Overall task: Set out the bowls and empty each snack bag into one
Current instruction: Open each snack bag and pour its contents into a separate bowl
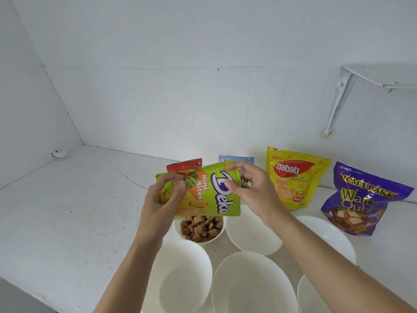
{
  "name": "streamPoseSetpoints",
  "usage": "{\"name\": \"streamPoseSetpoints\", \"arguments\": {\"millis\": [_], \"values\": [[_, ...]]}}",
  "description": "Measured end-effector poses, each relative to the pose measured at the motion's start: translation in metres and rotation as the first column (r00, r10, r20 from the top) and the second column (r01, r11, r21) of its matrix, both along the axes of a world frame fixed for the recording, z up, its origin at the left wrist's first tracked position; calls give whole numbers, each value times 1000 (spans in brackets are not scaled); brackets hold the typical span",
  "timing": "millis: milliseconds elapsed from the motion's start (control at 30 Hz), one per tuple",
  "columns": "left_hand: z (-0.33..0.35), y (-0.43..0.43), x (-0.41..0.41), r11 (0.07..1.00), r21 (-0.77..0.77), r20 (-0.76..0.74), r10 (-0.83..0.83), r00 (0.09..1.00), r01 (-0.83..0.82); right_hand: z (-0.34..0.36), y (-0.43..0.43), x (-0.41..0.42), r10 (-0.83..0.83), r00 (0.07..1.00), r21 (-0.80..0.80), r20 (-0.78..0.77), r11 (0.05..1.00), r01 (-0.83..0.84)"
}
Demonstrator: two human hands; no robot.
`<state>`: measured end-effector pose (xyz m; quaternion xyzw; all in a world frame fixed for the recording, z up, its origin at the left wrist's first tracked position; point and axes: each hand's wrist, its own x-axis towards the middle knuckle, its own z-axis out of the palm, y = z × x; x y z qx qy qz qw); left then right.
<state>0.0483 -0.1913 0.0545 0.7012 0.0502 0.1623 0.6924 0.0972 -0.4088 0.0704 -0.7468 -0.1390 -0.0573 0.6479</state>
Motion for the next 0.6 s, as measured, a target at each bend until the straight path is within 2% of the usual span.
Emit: {"name": "streamPoseSetpoints", "arguments": {"millis": [100,433,600], "values": [[0,-3,5,998,62,-8,-8,1000,9,-6,-5,3,9,999,48,-32,999,-8],[-2,-21,6,984,177,-48,-20,999,28,-33,-21,7,-37,993,34,-112,999,41],[-3,-27,10,983,183,-70,-16,997,29,-44,-25,6,-65,980,23,-186,997,71]]}}
